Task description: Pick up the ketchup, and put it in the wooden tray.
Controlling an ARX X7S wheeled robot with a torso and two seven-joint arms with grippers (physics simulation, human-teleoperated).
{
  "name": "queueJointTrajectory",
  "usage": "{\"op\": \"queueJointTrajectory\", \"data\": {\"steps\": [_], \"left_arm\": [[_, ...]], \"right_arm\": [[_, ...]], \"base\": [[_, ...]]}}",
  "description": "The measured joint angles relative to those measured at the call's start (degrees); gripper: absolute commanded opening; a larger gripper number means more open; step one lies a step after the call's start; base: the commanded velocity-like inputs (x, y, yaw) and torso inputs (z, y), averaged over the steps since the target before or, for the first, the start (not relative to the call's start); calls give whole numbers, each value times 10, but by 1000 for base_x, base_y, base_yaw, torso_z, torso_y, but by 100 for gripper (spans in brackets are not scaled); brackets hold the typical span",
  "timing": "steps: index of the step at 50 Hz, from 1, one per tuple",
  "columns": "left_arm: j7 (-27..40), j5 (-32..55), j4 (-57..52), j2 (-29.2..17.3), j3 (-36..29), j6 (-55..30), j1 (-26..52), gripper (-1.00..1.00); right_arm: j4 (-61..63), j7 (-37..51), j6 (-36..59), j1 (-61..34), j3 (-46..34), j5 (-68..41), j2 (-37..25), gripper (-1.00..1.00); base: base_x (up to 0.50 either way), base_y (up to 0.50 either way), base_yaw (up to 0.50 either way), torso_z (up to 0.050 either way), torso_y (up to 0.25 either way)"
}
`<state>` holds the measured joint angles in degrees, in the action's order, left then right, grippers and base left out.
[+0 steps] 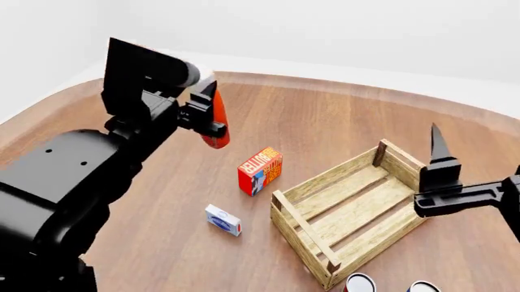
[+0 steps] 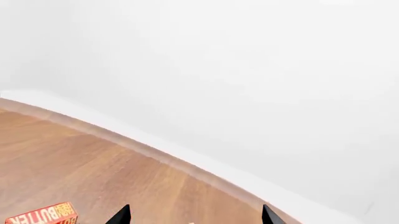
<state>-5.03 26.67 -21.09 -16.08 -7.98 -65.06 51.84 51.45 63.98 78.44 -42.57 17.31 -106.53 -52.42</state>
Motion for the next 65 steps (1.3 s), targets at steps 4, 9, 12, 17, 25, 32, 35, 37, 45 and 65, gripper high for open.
{"op": "queueJointTrajectory", "data": {"steps": [4, 9, 12, 17, 25, 32, 35, 37, 45, 65], "left_arm": [[-7, 6, 37, 29, -29, -15, 51, -100], [-16, 10, 79, 62, -67, -23, 99, -100], [-21, 11, 107, 82, -90, -20, 122, -100], [-27, 18, 159, 111, -130, 0, 152, -100], [0, 90, 264, 138, -236, 81, 201, -100], [37, 228, 384, 149, -402, 221, 269, -100], [52, 307, 430, 152, -495, 293, 301, -100], [59, 357, 454, 154, -552, 337, 318, -100], [80, 496, 517, 158, -701, 460, 358, -100], [95, 625, 581, 160, -811, 579, 354, -100]], "right_arm": [[4, 47, -13, 39, 73, -77, -43, 100], [2, 114, -5, 104, 195, -182, -74, 100], [-1, 151, 9, 160, 290, -245, -81, 100], [-7, 192, 37, 266, 461, -333, -79, 100], [-17, 219, 77, 415, 701, -436, -60, 100], [-17, 180, 96, 521, 877, -467, -33, 100], [-15, 140, 101, 559, 944, -460, -18, 100], [-14, 100, 104, 585, 992, -446, -5, 100], [-1, -127, 110, 663, 1152, -329, 60, 100], [29, -576, 107, 737, 1330, -36, 174, 100]], "base": [[0, 0, 0, 0, 0], [0, 0, 0, 0, 0], [0, 0, 0, 0, 0], [0, 0, 0, 0, 0], [0, 0, 0, 0, 1], [0, 0, 0, 0, 0], [0, 0, 0, 0, 0], [0, 0, 0, 0, 0], [0, 0, 0, 0, 1], [0, 0, 0, 0, 0]]}}
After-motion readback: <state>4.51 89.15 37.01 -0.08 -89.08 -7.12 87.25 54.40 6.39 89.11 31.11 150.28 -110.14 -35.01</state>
